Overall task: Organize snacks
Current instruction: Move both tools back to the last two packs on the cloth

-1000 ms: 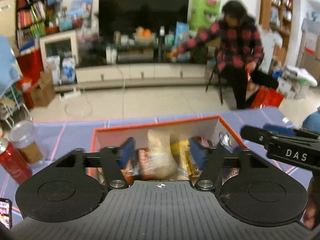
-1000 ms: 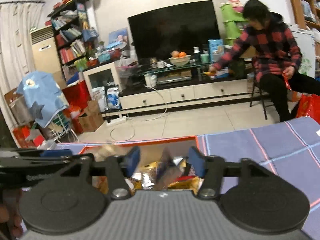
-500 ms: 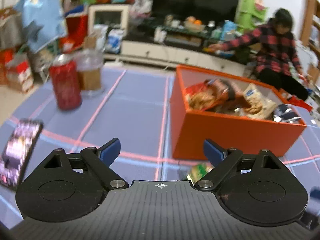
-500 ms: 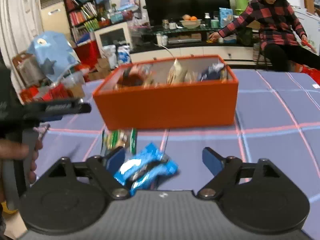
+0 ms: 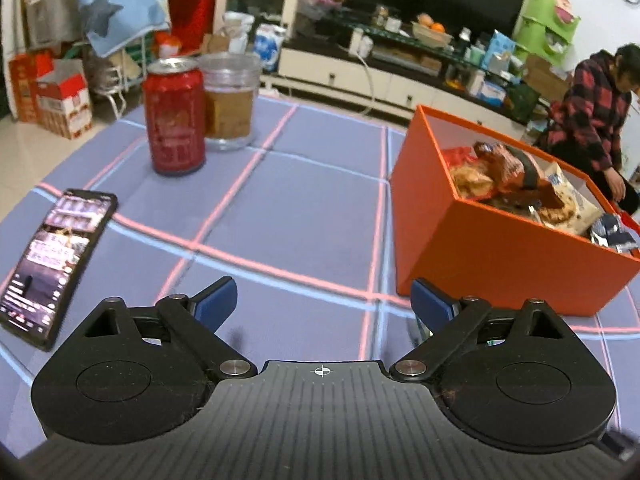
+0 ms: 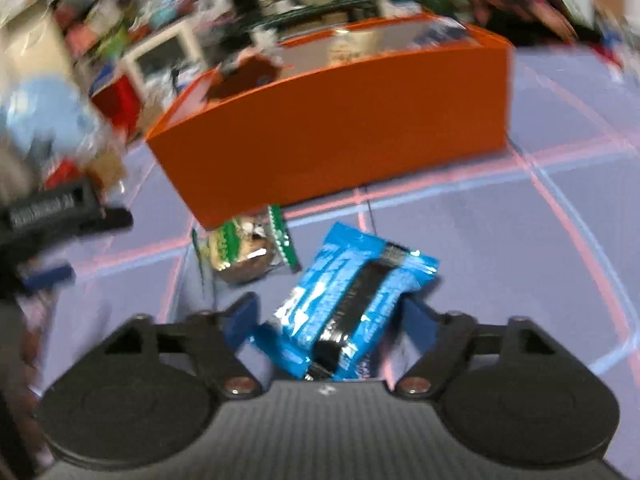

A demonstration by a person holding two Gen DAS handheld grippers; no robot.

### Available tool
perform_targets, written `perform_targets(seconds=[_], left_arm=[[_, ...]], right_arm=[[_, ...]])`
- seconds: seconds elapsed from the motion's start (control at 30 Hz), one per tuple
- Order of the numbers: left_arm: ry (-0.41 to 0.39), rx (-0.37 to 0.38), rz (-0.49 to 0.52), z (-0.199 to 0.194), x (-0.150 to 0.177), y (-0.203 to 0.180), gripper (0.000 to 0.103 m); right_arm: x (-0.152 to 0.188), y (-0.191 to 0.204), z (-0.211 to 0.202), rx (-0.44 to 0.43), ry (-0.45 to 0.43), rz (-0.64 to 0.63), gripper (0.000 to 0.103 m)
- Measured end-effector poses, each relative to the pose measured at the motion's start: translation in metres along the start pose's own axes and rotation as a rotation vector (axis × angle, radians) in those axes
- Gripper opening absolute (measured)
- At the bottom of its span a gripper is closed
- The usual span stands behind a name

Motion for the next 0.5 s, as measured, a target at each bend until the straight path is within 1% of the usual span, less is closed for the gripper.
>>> perform_targets(seconds=[0.03, 0.07, 0.1, 0.17, 0.2, 0.23, 0.27, 0.33, 0.37, 0.43, 0.47, 0.5], left_arm=[[0.013, 0.01, 0.013, 0.002, 0.001, -0.004, 0.067], [0.021, 0.023, 0.028, 0.003, 0.002, -0.008, 0.067], [0.021, 0.052, 0.053, 0.004, 0.001, -0.014, 0.067], [-0.005, 0.148, 0.178, 0.006, -0.001, -0.032, 0.067], [-0.021, 0.187, 0.27, 0.007, -0.002, -0.043, 0.066], [-0.053, 0.22, 0.38, 0.007, -0.002, -0.054, 0.063], [-0.102, 0.248, 0.496, 0.006, -0.001, -0.065, 0.062], [-0.164, 0.296, 0.656, 0.007, 0.003, -0.078, 0.058], [-0.165, 0.326, 0.695, 0.008, 0.005, -0.083, 0.058], [-0.132, 0.387, 0.748, 0.014, 0.008, -0.089, 0.058], [-0.127, 0.402, 0.793, 0.017, 0.01, -0.093, 0.058], [-0.13, 0.4, 0.836, 0.019, 0.012, -0.098, 0.058]], right_arm=[[-0.005, -0.005, 0.0, 0.0, 0.01, -0.057, 0.049], [-0.008, -0.014, -0.001, -0.017, 0.028, -0.111, 0.049], [-0.013, -0.023, -0.002, -0.033, 0.047, -0.156, 0.048], [-0.024, -0.047, -0.005, -0.024, 0.091, -0.247, 0.048], [-0.028, -0.057, -0.006, -0.025, 0.109, -0.281, 0.05], [-0.032, -0.068, -0.009, -0.034, 0.125, -0.299, 0.051], [-0.034, -0.078, -0.011, -0.044, 0.136, -0.297, 0.052], [-0.036, -0.093, -0.015, -0.078, 0.141, -0.273, 0.055], [-0.036, -0.097, -0.017, -0.093, 0.14, -0.267, 0.055], [-0.037, -0.099, -0.016, -0.109, 0.146, -0.274, 0.057], [-0.037, -0.099, -0.016, -0.116, 0.151, -0.284, 0.058], [-0.038, -0.097, -0.015, -0.126, 0.159, -0.295, 0.061]])
Point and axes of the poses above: each gripper's, at about its wrist camera, not at the fingertips, and z roughly the way its jaws point, y to its left, x to its underside, the point moved 3 cm from there along z, roughly the way its jaws point, and after that the axes turned 14 degrees about z, right-handed, at the moved point
